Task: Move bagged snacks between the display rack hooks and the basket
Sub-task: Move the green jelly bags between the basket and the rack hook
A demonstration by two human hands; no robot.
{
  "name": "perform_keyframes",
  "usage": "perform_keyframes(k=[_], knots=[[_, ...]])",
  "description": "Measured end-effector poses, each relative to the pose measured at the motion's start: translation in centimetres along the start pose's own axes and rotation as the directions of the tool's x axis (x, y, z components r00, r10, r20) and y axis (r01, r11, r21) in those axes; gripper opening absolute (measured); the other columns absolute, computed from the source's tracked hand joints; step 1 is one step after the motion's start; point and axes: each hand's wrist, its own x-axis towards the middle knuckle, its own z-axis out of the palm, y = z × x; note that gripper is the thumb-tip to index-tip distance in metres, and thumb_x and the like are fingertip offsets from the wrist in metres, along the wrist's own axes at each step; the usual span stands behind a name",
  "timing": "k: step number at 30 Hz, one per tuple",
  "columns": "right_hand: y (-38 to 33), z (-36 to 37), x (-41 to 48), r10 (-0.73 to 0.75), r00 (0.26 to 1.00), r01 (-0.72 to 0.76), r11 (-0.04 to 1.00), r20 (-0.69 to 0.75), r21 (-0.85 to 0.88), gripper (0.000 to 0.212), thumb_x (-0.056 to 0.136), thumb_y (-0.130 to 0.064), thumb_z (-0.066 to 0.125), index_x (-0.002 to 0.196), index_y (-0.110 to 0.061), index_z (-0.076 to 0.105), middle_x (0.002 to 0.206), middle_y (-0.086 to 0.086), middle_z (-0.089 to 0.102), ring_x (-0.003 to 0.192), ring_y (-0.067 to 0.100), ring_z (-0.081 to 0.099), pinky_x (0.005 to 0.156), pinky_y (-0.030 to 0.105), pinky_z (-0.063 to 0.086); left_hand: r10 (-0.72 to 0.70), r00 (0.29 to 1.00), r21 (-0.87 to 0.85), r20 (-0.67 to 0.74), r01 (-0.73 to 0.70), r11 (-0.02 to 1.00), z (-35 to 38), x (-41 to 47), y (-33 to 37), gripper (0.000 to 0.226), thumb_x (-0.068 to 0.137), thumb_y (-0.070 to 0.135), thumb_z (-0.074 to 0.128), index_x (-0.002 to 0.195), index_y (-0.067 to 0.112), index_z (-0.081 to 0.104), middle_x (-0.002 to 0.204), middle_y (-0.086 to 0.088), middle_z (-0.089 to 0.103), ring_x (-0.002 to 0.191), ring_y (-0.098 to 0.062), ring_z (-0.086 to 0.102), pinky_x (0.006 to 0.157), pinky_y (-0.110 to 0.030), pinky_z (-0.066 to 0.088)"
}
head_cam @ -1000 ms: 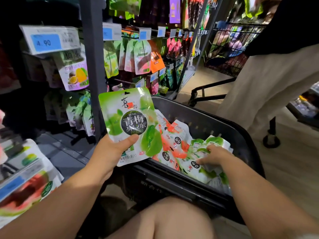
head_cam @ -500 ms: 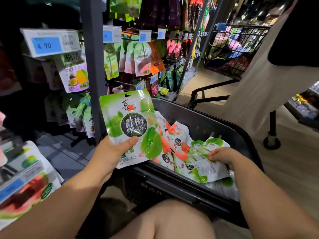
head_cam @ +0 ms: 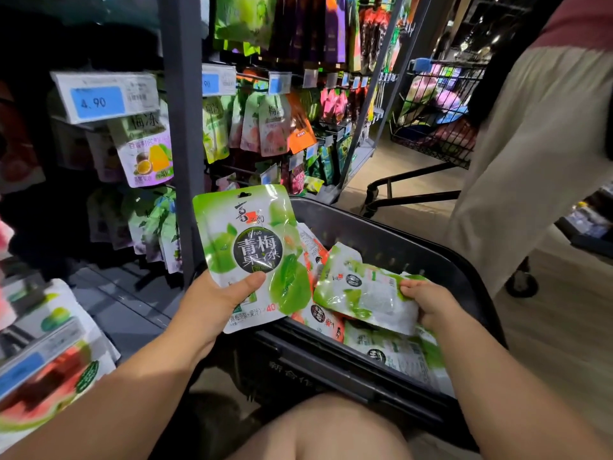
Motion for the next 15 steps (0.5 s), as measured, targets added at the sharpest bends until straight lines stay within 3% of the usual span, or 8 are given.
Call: perform_keyframes(k=[2, 4, 6, 8, 10, 12, 13, 15], knots=[[0.7, 1.5, -0.1, 0.023, 1.000, -0.023, 1.000, -0.008, -0.019, 0.021, 0.094, 0.003, 0.059, 0.082, -0.013, 0.063, 0.107, 0.016, 0.062, 0.097, 0.028, 0.057, 0.087, 0.043, 0.051, -0.004, 1.000, -0.004, -0.002, 0.004, 1.000, 0.0, 0.0, 0.0, 0.053, 0.066, 0.030, 0.080, 0.117, 0.022, 0.068, 0.111, 0.001, 0.074, 0.108, -0.023, 0.068, 0.104, -0.050, 0.045], [1.3, 2.5, 0.0, 0.029, 1.000, -0.029, 0.999, -0.010, -0.022, 0.019, 0.094, 0.001, 0.059, 0.081, -0.012, 0.059, 0.111, 0.018, 0.059, 0.092, 0.029, 0.058, 0.076, 0.041, 0.052, -0.005, 1.000, -0.005, -0.001, 0.005, 1.000, 0.0, -0.1, 0.0, 0.056, 0.064, 0.032, 0.081, 0.117, 0.022, 0.068, 0.112, 0.001, 0.074, 0.108, -0.022, 0.068, 0.104, -0.050, 0.045], [1.8, 3.1, -0.2, 0.065, 0.996, -0.063, 0.997, 0.056, -0.041, 0.012, 0.093, 0.004, 0.060, 0.089, -0.008, 0.059, 0.117, 0.020, 0.061, 0.088, 0.029, 0.061, 0.068, 0.042, 0.054, 0.001, 1.000, 0.002, 0.006, -0.001, 1.000, 0.0, -0.2, 0.0, 0.058, 0.064, 0.034, 0.082, 0.119, 0.023, 0.067, 0.112, 0.002, 0.073, 0.109, -0.021, 0.067, 0.105, -0.049, 0.045], [1.8, 3.4, -0.8, 0.104, 0.984, -0.072, 0.975, 0.144, -0.211, 0.018, 0.087, -0.002, 0.070, 0.103, -0.005, 0.061, 0.122, 0.021, 0.062, 0.097, 0.032, 0.064, 0.076, 0.045, 0.057, 0.009, 1.000, 0.001, 0.013, -0.009, 1.000, 0.1, -0.3, 0.1, 0.061, 0.062, 0.037, 0.083, 0.120, 0.023, 0.066, 0.113, 0.003, 0.073, 0.110, -0.020, 0.067, 0.105, -0.049, 0.045], [1.4, 3.3, -1.5, 0.089, 0.981, 0.026, 0.823, 0.174, -0.568, 0.050, 0.080, -0.032, 0.082, 0.120, -0.013, 0.058, 0.121, 0.012, 0.059, 0.101, 0.029, 0.061, 0.085, 0.041, 0.054, 0.014, 1.000, 0.000, 0.020, -0.014, 1.000, 0.2, -0.3, 0.3, 0.068, 0.057, 0.043, 0.083, 0.120, 0.024, 0.066, 0.114, 0.003, 0.073, 0.110, -0.021, 0.067, 0.105, -0.049, 0.045], [0.9, 3.4, -2.2, -0.012, 0.990, 0.126, 0.539, 0.143, -0.833, 0.075, 0.069, -0.066, 0.076, 0.130, -0.027, 0.055, 0.135, 0.008, 0.045, 0.122, 0.028, 0.048, 0.099, 0.038, 0.044, 0.016, 1.000, 0.004, 0.016, -0.017, 1.000, 0.1, -0.2, 0.2, 0.070, 0.055, 0.046, 0.083, 0.119, 0.024, 0.067, 0.114, 0.002, 0.073, 0.110, -0.022, 0.067, 0.105, -0.050, 0.044], [0.8, 3.7, -2.5, -0.082, 0.986, 0.165, 0.443, 0.143, -0.881, 0.083, 0.065, -0.074, 0.073, 0.134, -0.032, 0.053, 0.145, 0.007, 0.035, 0.135, 0.029, 0.037, 0.108, 0.040, 0.037, 0.019, 1.000, 0.001, 0.012, -0.019, 1.000, 0.1, -0.2, 0.2, 0.070, 0.055, 0.046, 0.083, 0.119, 0.024, 0.067, 0.114, 0.002, 0.073, 0.110, -0.022, 0.067, 0.105, -0.050, 0.044], [1.1, 4.3, -2.5, -0.182, 0.960, 0.266, 0.373, 0.211, -0.889, 0.092, 0.063, -0.077, 0.071, 0.140, -0.031, 0.047, 0.153, 0.003, 0.025, 0.144, 0.026, 0.023, 0.115, 0.044, 0.030, 0.019, 1.000, -0.001, 0.010, -0.019, 1.000, 0.2, -0.2, 0.2, 0.070, 0.054, 0.045, 0.083, 0.119, 0.024, 0.067, 0.113, 0.002, 0.073, 0.110, -0.022, 0.067, 0.105, -0.050, 0.045]])
